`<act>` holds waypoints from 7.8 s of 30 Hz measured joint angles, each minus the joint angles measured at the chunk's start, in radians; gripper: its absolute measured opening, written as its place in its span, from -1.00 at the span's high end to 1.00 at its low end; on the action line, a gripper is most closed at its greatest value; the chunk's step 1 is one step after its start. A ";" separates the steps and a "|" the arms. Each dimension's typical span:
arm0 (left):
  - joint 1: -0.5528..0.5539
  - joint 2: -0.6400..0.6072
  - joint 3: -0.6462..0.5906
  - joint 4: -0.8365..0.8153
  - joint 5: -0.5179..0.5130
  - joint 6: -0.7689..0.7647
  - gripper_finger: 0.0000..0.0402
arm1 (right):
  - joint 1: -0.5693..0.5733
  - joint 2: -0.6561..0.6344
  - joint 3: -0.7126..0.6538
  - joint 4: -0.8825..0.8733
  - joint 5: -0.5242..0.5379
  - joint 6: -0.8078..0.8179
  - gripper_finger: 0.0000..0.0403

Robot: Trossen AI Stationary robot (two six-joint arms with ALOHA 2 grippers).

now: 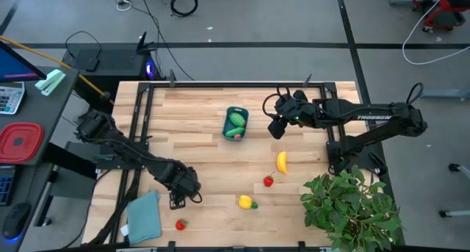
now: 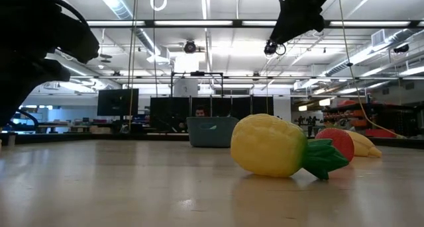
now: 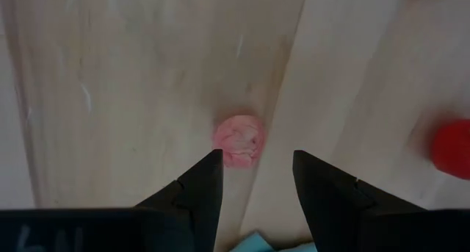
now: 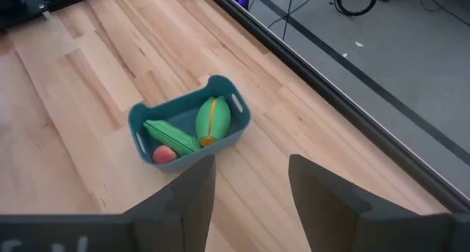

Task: Pick and placing Produce into tupperware
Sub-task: Put the pink peach into the blue bin, then put the yellow banana into the blue bin

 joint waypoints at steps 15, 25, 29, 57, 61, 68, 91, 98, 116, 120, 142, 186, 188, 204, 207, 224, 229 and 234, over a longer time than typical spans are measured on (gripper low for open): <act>-0.006 0.111 0.000 -0.033 0.009 -0.009 0.14 | 0.000 0.000 0.000 0.000 0.000 0.003 0.09; -0.005 0.111 0.000 -0.031 -0.025 0.002 0.14 | 0.000 0.000 0.000 0.000 0.000 0.004 0.09; -0.005 0.111 0.000 -0.031 -0.025 0.004 0.14 | 0.000 0.000 0.000 0.000 0.000 0.004 0.09; -0.003 0.111 0.000 0.012 -0.086 0.121 0.14 | -0.001 0.000 0.000 0.000 0.000 0.002 0.09; -0.003 0.111 0.000 -0.013 -0.085 0.103 0.14 | -0.001 0.000 0.000 0.000 0.000 0.001 0.09; -0.003 0.111 0.000 -0.018 -0.085 0.088 0.14 | -0.001 0.000 0.000 0.000 0.000 0.001 0.09; 0.065 0.103 0.010 -0.049 -0.129 0.274 0.89 | -0.001 0.000 0.000 0.000 0.000 0.000 0.09; 0.151 0.102 0.186 -0.178 -0.448 0.496 0.87 | -0.001 0.000 0.000 0.000 0.000 -0.028 0.09; 0.640 0.122 0.417 0.284 -0.412 1.028 0.88 | -0.001 0.000 0.000 0.000 0.000 -0.042 0.09; 0.682 0.180 0.417 0.305 -0.334 0.970 0.86 | -0.001 0.000 0.000 0.000 0.000 -0.042 0.09; 0.671 0.364 0.417 0.343 -0.379 0.861 0.18 | 0.000 0.000 0.000 0.000 0.000 -0.044 0.09; 0.024 0.327 0.636 -0.570 0.087 0.134 0.21 | 0.000 0.001 -0.185 -0.014 0.018 0.132 0.09; 0.039 0.327 0.632 -0.567 0.084 0.134 0.20 | 0.000 0.001 -0.205 -0.015 0.017 0.165 0.09; -0.043 0.327 0.632 -0.537 -0.063 0.022 0.19 | 0.109 -0.003 -0.213 0.035 -0.035 0.356 0.09; -0.071 0.327 0.632 -0.536 -0.086 -0.054 0.19 | 0.128 -0.003 -0.213 0.034 -0.116 0.401 0.09; -0.213 0.327 0.632 -0.300 -0.089 -0.311 0.19 | 0.262 0.004 -0.213 -0.298 -0.392 0.945 0.21; -0.226 0.327 0.632 -0.251 -0.089 -0.320 0.19 | 0.281 0.012 -0.213 -0.296 -0.392 0.952 0.21; -0.230 0.327 0.632 -0.209 -0.089 -0.325 0.19 | 0.281 0.010 -0.213 -0.266 -0.387 0.846 0.16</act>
